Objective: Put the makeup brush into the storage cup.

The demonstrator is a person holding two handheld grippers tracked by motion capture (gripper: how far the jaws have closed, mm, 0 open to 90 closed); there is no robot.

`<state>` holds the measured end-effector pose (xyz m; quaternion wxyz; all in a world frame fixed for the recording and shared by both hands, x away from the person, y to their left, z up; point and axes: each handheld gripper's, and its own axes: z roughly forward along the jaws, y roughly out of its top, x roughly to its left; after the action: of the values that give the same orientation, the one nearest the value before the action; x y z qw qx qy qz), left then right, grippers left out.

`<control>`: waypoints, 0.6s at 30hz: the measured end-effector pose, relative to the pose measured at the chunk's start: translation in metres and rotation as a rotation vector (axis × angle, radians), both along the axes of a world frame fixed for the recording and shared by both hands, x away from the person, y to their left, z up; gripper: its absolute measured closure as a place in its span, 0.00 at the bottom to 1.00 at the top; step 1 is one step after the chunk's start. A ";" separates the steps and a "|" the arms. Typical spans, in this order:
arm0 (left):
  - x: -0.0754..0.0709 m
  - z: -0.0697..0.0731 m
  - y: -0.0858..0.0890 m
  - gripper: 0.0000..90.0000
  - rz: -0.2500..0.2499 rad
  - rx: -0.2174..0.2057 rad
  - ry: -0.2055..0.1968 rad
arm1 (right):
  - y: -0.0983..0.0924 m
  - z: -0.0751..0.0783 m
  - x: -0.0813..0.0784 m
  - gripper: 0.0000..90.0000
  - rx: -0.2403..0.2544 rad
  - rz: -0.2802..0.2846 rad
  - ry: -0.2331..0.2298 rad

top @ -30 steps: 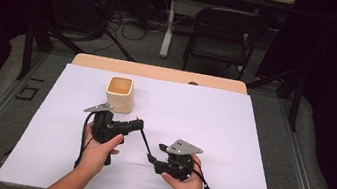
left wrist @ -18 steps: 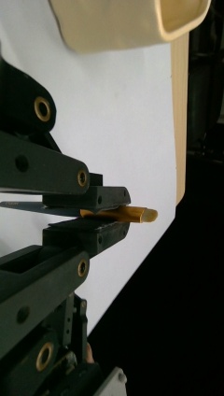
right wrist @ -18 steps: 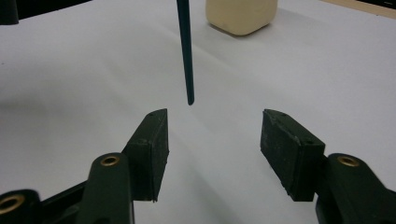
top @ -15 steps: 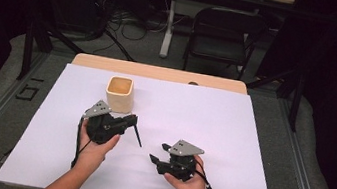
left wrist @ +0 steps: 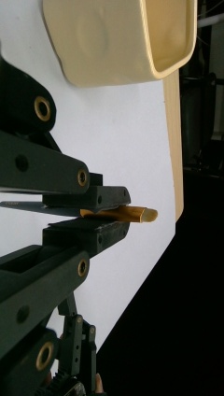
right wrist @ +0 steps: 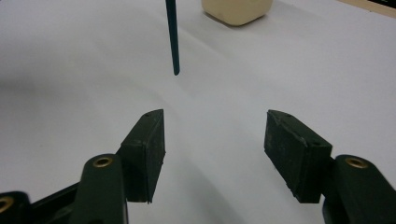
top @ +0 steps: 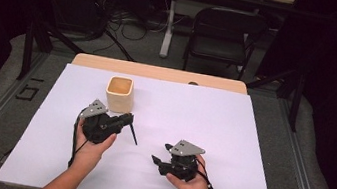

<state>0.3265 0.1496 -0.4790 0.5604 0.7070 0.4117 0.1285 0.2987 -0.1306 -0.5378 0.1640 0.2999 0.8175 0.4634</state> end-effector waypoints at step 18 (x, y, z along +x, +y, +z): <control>-0.001 0.006 0.013 0.93 0.021 -0.009 -0.012 | -0.005 0.007 -0.006 0.16 -0.001 -0.009 -0.029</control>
<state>0.3257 0.1622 -0.4731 0.5648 0.6994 0.4162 0.1367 0.2928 -0.1357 -0.5306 0.1779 0.2966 0.8139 0.4668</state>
